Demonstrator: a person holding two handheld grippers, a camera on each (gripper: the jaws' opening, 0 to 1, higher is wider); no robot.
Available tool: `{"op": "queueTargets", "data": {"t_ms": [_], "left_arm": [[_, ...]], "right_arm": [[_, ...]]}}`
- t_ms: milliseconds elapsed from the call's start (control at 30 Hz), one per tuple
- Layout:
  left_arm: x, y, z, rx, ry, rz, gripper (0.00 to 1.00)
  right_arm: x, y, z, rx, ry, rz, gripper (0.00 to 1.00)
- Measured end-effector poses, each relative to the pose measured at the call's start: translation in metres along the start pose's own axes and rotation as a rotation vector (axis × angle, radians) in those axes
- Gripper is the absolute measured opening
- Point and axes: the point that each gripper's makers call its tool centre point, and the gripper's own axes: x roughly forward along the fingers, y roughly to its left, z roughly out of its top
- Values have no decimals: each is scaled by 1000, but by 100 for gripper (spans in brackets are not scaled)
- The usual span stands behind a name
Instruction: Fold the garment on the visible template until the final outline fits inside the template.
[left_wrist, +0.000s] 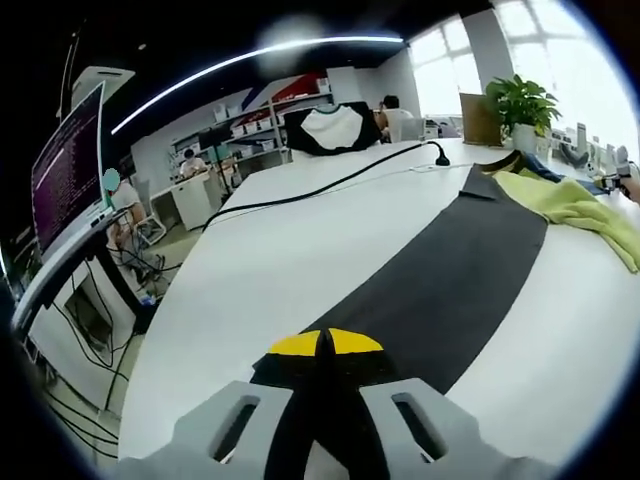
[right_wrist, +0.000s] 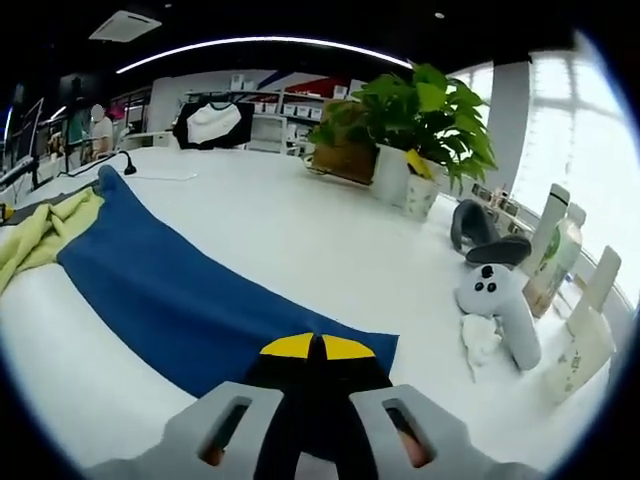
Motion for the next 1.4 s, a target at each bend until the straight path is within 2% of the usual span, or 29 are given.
{"op": "queueTargets", "data": {"t_ms": [200,400,700,1100,1400], "left_arm": [[2,7,-1,-8,3,8,0],[5,16,-1,-2,10,13,0],[7,25,-1,21,15,31,0],[10,30,2,-4,12,31,0],[10,31,2,-17,7,11,0]], "right_arm": [[-1,-4,-2,-24,13,-18,0],[-3,-11,-4,7,21,-26,0],[-1,-16,-4,-14,27,-28,0],[-3,-20,-4,66,6,-8,0],[-3,-22,-4,67,8,-18,0]]}}
